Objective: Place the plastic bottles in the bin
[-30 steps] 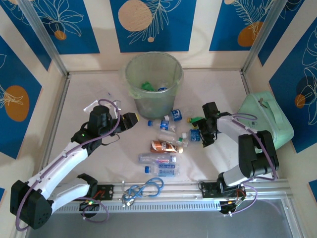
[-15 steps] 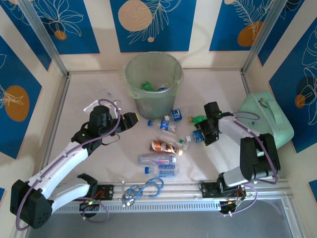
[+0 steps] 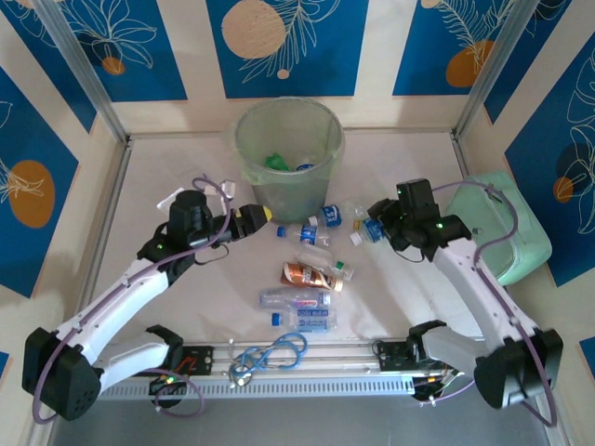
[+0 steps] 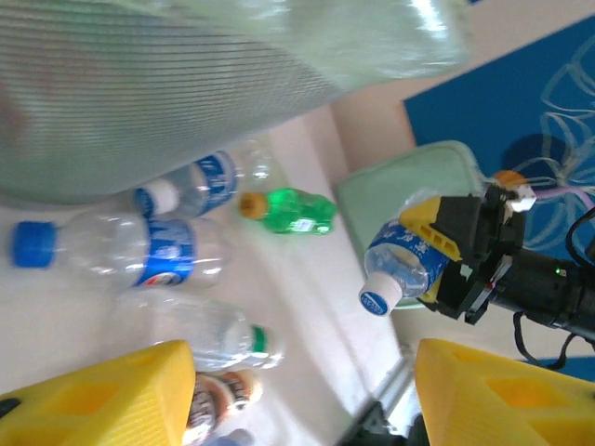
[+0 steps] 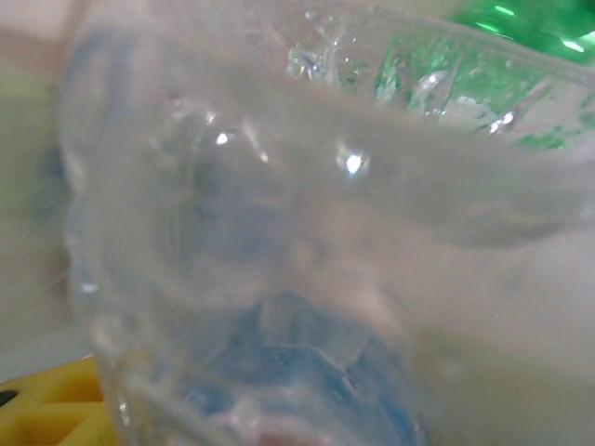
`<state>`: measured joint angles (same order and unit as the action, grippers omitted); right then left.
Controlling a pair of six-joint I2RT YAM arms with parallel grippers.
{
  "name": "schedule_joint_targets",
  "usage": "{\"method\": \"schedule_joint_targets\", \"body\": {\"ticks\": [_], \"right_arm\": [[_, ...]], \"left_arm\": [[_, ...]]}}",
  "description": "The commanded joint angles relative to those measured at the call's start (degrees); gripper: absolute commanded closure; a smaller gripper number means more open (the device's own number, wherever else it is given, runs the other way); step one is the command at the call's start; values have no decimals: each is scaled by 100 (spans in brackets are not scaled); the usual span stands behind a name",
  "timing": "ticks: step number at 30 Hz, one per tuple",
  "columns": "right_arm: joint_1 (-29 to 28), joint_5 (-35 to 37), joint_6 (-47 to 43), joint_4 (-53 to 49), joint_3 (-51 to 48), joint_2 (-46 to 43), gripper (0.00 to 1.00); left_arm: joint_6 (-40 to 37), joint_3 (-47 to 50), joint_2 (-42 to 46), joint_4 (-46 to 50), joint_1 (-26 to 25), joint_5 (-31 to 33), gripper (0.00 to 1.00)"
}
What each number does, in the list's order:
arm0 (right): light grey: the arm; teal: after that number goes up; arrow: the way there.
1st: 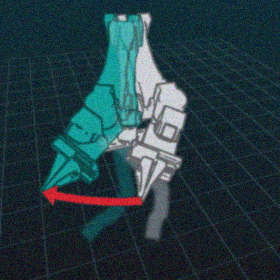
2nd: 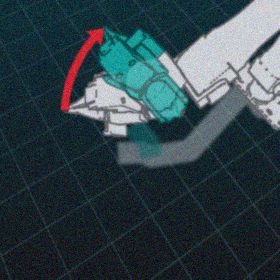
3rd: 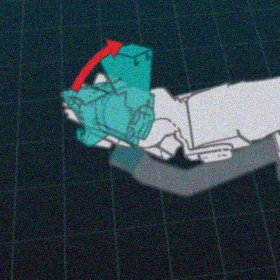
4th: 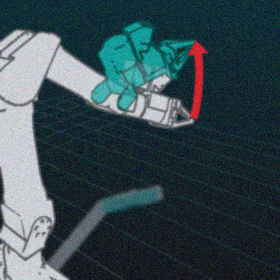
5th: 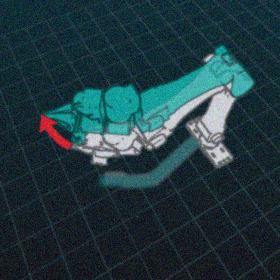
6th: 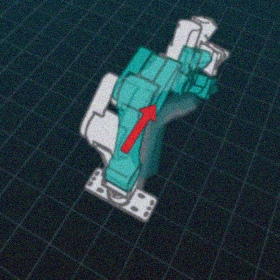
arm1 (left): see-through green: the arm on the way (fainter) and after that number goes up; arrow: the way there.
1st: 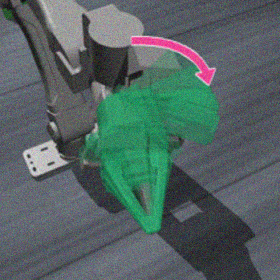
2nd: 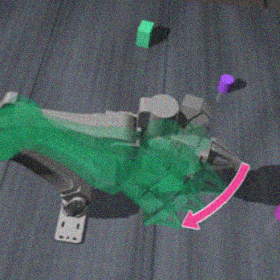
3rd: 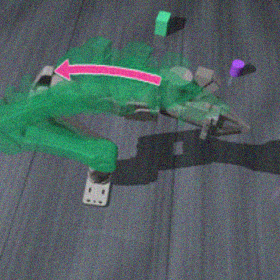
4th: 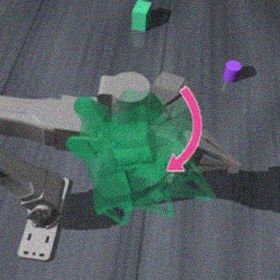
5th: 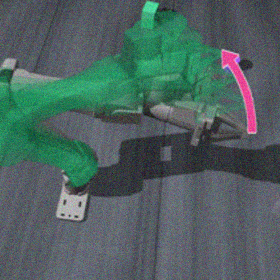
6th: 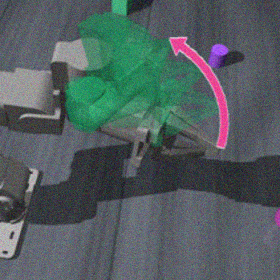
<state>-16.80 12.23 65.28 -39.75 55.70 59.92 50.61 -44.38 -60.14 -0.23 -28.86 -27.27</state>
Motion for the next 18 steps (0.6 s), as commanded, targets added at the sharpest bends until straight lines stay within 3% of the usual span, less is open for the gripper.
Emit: {"method": "schedule_joint_targets", "body": {"ticks": [1, 9, 12, 18], "right_arm": [[-324, -160, -660, 394, 550, -345, 39], [-967, -1054, -744, 1571, 1267, -297, 38], [-1070, -1132, -562, 1817, 1329, -238, 38], [-1291, -1296, -429, 2210, 1349, -68, 38]], "left_arm": [[105, -400, -230, -947, -377, -754, 35], [919, -794, -1007, -3093, -1004, -1253, 29], [907, -909, -1146, -3255, -1153, -1109, 25], [1267, -903, -1455, -3837, -1220, -1068, 28]]}}
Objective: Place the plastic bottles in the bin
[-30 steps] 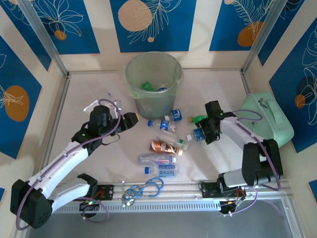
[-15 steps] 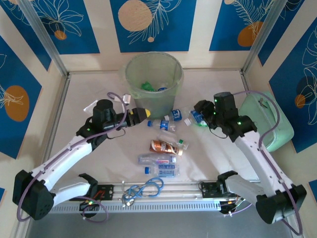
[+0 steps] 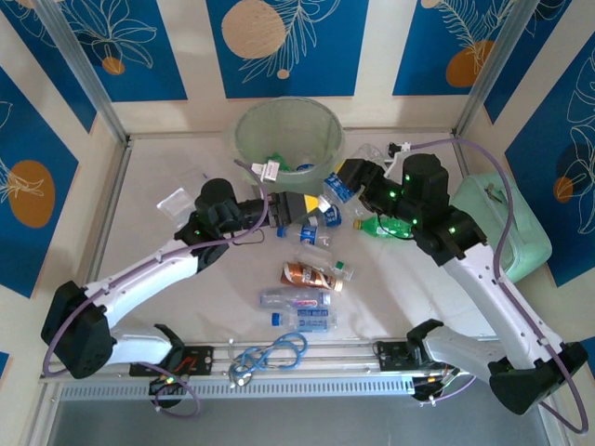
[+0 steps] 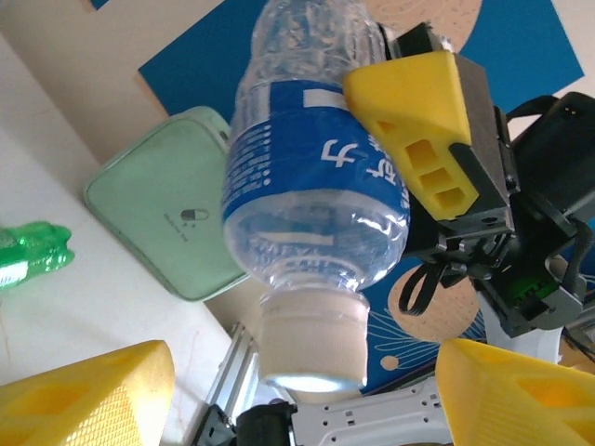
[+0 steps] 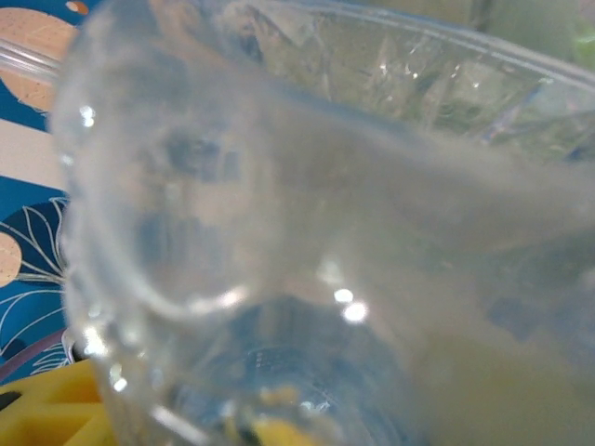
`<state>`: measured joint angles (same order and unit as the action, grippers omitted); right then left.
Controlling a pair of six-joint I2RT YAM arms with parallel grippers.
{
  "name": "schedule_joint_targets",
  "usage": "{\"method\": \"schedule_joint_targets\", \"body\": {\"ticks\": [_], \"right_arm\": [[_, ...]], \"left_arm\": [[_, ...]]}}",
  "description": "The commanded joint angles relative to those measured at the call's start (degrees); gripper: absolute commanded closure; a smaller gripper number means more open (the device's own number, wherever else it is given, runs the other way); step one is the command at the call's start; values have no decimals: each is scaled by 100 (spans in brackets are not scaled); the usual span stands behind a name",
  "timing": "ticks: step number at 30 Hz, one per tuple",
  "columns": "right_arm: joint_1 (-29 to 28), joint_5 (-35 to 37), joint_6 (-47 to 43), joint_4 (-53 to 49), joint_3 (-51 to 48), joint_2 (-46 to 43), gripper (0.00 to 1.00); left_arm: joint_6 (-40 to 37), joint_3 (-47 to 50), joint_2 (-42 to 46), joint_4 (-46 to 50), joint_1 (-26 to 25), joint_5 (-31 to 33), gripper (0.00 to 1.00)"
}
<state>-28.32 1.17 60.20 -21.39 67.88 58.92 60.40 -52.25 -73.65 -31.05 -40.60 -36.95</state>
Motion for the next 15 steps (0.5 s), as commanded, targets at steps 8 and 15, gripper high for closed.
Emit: {"method": "schedule_joint_targets", "body": {"ticks": [8, 15], "right_arm": [[-236, -249, 240, 654, 43, 144, 36], [-289, -222, 266, 706, 51, 200, 35]], "left_arm": [[382, -79, -205, -953, -88, -267, 50], [317, -5, -124, -982, -96, -269, 70]]}}
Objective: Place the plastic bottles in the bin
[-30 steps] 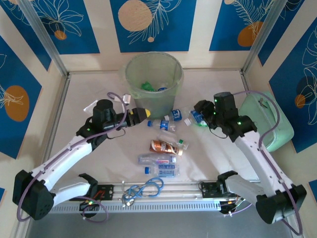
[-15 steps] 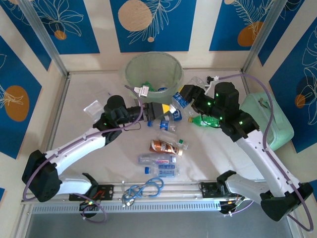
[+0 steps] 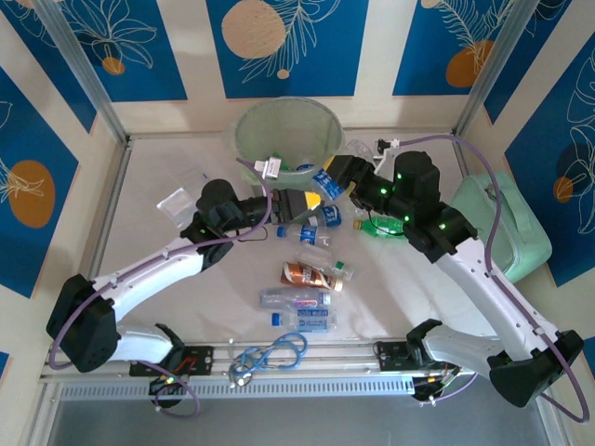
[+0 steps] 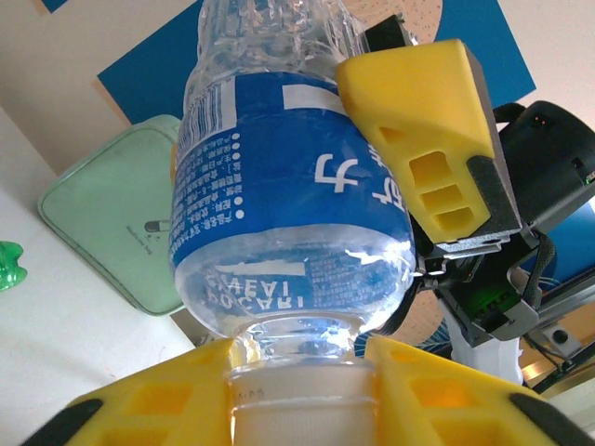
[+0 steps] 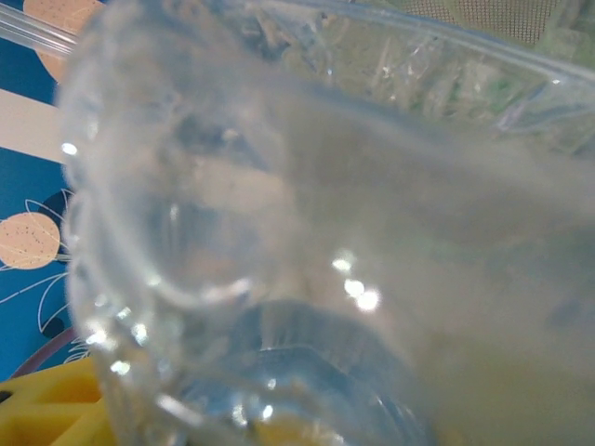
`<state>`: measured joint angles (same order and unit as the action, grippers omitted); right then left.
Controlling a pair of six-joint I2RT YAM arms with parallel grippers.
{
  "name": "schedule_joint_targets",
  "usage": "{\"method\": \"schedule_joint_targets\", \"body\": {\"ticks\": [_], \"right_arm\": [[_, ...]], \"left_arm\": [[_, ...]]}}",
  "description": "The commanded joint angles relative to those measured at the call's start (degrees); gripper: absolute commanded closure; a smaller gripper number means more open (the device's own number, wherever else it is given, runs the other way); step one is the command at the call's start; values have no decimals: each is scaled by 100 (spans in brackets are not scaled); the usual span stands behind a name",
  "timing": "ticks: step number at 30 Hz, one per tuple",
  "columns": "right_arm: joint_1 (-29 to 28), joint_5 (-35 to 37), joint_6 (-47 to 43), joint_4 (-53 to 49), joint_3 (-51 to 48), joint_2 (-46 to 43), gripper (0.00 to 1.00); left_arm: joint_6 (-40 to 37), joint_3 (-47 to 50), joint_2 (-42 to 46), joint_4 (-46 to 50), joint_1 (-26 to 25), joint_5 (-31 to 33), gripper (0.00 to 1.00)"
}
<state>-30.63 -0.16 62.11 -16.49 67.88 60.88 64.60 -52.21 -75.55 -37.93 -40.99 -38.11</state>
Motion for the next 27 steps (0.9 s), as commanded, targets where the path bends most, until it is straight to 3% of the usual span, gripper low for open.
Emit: {"method": "schedule_joint_targets", "body": {"ticks": [1, 4, 11, 15, 19, 23, 27], "right_arm": [[-57, -83, 82, 216, 48, 3, 35], [-57, -74, 82, 170, 63, -2, 29], [57, 544, -135, -929, 506, -9, 1], [474, 753, -282, -2121, 911, 135, 1], [936, 504, -262, -2301, 626, -120, 1], [1134, 406, -241, -2400, 392, -351, 1], [1247, 344, -224, -2472, 258, -467, 1]], "left_arm": [[-126, -9, 75, -273, -51, -145, 72], [-235, -18, 135, -141, -45, -55, 76], [-1061, -324, 516, 1138, 106, 345, 82], [-1938, -1153, 619, 2923, 491, 700, 82], [-2913, -2452, 314, 4942, 1078, 1504, 83], [-3635, -3665, -418, 6085, 1537, 1793, 83], [-4245, -4766, -1267, 6913, 1621, 2044, 84]]}}
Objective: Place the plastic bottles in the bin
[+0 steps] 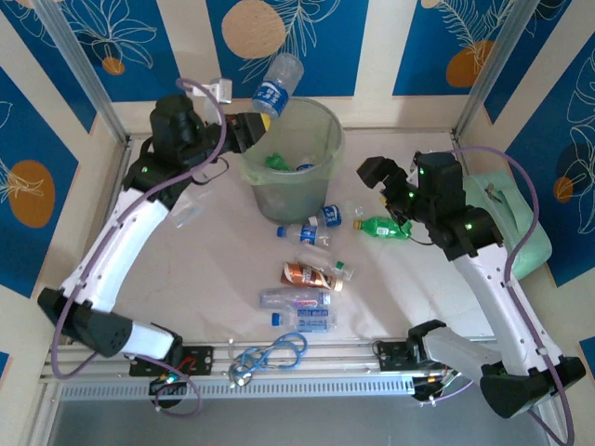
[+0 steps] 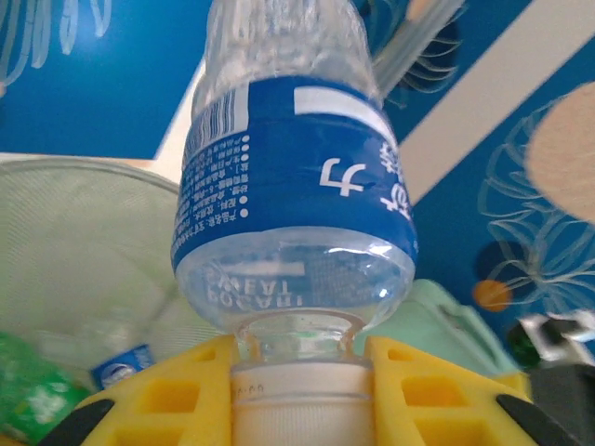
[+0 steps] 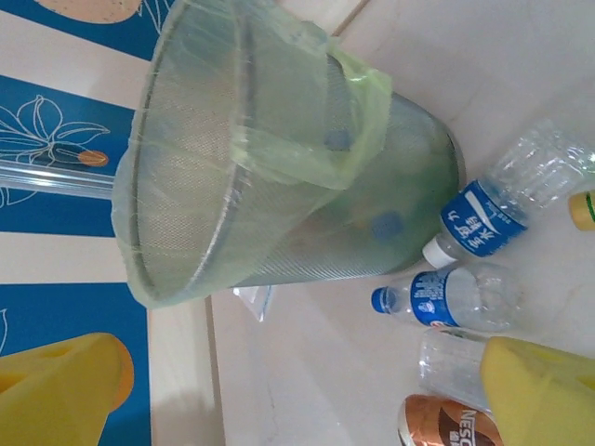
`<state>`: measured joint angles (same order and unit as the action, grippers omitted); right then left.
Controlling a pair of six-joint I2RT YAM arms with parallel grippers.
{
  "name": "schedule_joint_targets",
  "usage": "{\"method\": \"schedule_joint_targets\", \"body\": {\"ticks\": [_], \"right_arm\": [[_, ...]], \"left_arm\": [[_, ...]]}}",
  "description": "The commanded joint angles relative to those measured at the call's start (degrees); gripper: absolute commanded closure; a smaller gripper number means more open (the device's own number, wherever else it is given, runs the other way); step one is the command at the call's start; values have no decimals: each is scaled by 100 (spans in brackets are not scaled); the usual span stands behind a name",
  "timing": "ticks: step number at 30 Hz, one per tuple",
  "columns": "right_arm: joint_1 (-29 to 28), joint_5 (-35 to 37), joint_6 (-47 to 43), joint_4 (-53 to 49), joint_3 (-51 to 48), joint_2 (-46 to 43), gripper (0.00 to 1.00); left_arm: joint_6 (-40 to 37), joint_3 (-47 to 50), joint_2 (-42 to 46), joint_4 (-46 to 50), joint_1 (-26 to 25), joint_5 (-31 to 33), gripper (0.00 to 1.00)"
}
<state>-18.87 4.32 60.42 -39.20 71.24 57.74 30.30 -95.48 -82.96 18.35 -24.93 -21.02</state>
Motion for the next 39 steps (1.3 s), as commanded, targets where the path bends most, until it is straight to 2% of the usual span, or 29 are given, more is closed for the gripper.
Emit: {"method": "schedule_joint_targets", "body": {"ticks": [1, 8, 17, 19, 23, 26, 31, 39], "right_arm": [[98, -136, -57, -202, -105, -171, 1], [335, -329, -108, -268, -163, -245, 1], [549, -511, -75, -226, -242, -267, 0], [576, -511, -96, -250, -227, -288, 0], [643, -511, -108, -294, -207, -321, 0], [676, -528, -96, -300, -191, -316, 0], [677, -528, -95, -314, -147, -270, 0], [706, -458, -145, -432, -126, -167, 0]], "left_arm": [[-922, -663, -729, 1417, 14, 405, 85], [-1546, -1403, -1509, 1897, 27, 739, 90], [-1874, -2093, -2112, 2358, 32, 1212, 89], [-1905, -2177, -2186, 2434, 32, 1249, 83], [-1837, -2180, -2198, 2465, 32, 1506, 51], [-1771, -2173, -2160, 2454, 32, 1622, 38], [-1438, -1790, -1713, 1885, 14, 1605, 33], [-998, -1412, -806, 1408, 3, 1351, 36]]}}
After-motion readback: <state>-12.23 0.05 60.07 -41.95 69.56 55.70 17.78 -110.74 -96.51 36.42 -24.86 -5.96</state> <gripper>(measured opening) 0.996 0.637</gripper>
